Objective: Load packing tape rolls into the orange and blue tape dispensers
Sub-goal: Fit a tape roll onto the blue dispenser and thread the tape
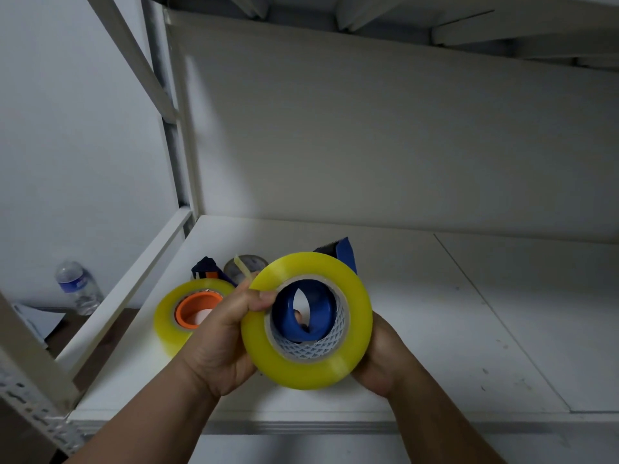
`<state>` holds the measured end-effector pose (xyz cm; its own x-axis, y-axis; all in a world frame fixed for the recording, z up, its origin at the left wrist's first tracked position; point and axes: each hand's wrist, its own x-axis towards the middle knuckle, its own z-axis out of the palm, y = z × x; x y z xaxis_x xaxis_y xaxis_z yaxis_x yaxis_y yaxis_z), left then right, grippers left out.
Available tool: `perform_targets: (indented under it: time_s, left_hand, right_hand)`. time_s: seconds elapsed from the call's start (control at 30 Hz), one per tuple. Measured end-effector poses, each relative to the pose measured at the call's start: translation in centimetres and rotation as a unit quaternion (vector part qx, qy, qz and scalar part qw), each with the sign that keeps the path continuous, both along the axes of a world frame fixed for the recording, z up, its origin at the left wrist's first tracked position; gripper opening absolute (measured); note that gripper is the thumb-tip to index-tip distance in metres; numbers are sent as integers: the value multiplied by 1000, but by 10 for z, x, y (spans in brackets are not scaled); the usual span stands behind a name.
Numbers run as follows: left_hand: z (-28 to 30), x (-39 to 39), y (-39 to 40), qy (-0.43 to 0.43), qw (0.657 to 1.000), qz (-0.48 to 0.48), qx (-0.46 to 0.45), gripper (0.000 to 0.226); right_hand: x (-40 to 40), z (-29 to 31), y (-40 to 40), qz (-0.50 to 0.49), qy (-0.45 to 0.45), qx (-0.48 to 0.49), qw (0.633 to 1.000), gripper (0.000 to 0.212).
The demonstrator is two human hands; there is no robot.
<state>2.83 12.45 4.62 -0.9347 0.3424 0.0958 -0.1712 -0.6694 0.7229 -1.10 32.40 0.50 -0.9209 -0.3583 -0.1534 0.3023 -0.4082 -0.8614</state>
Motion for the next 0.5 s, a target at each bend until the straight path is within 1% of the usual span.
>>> perform_targets:
  time_s: [0.17, 0.23, 0.3, 0.37, 0.43, 0.5]
  left_hand:
    - [3, 2, 3, 30, 999, -17, -4, 35]
    - [2, 0, 5, 30, 1000, -8, -4, 45]
    - [2, -1, 7, 31, 999, -9, 8, 45]
    - [0, -3, 8, 14, 1000, 4, 24, 46]
    - [-1, -7, 7, -13, 999, 31, 34, 52]
    - [0, -10, 5, -22, 998, 38, 37, 52]
  right_hand:
    - [-9, 0, 7, -7, 17, 25, 1000, 37]
    - [-11, -1, 8, -14, 27, 25, 999, 37]
    - [-12, -5, 8, -32, 38, 22, 999, 36]
    - [-12, -9, 7, -62, 56, 26, 996, 34]
    - [-13, -13, 4, -90, 73, 34, 993, 35]
    - [-17, -11, 5, -95, 86, 31, 991, 37]
